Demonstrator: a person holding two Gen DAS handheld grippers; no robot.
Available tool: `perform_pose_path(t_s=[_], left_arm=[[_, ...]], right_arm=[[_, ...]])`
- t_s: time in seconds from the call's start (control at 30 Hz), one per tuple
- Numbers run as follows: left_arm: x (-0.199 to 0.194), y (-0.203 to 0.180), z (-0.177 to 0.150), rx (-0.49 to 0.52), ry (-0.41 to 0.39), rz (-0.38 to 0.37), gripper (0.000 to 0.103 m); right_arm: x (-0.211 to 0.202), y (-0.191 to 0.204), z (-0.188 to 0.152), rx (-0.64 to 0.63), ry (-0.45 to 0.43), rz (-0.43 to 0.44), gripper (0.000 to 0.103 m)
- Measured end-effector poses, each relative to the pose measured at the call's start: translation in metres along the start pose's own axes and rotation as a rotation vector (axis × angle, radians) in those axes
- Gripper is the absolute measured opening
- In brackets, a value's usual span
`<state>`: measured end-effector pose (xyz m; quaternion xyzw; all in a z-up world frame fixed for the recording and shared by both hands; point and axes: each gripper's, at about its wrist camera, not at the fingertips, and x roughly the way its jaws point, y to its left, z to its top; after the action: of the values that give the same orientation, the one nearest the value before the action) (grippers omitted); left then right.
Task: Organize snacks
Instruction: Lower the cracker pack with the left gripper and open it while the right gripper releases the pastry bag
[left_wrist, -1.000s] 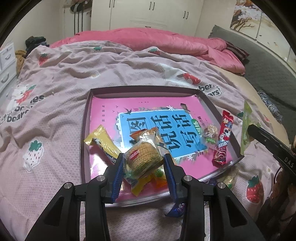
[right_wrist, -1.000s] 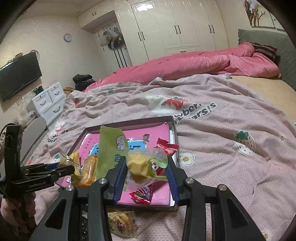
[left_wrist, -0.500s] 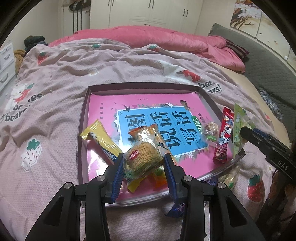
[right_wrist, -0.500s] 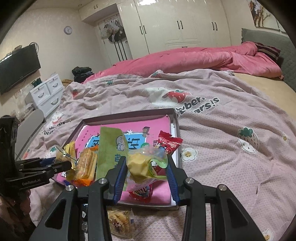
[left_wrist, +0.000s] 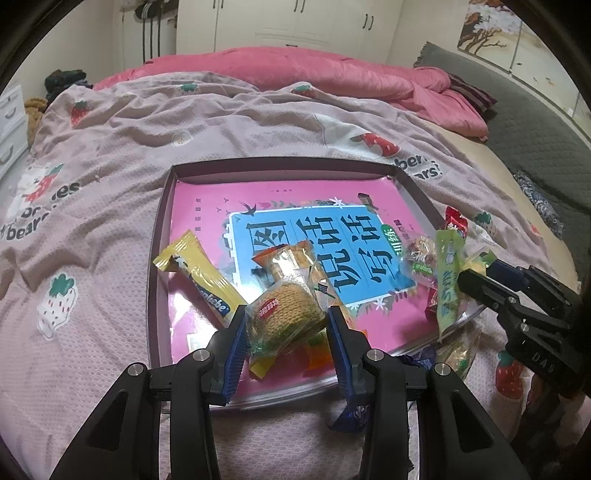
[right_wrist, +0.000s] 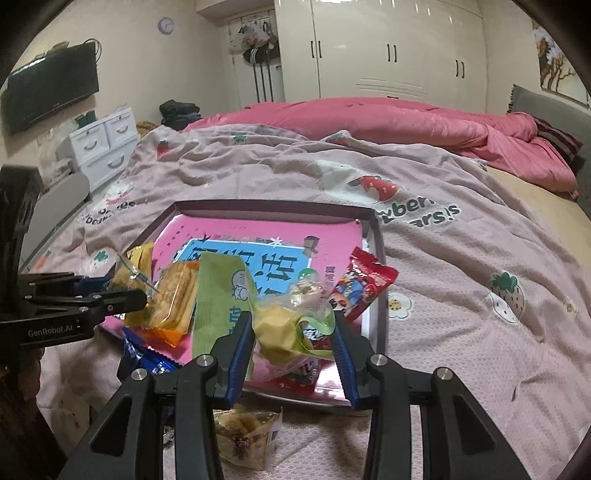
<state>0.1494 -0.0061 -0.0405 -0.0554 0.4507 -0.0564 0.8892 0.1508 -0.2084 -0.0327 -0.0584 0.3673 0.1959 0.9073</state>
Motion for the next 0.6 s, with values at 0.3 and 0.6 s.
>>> perform_pose_path(t_s=[0.3,0.6], left_arm=[[0.0018,-0.0001,0.0006,-0.005,0.006,-0.002,0.043],[0.0039,0.0004,0.0007,-0.005,0.01,-0.006,0.043]], right_arm=[[0.0041,0.0025,-0.0017,-0.01,0.012,-0.002,0.042],[0.0083,0.002,-0.0044,-0.005,0.025,-0.016,0.043]])
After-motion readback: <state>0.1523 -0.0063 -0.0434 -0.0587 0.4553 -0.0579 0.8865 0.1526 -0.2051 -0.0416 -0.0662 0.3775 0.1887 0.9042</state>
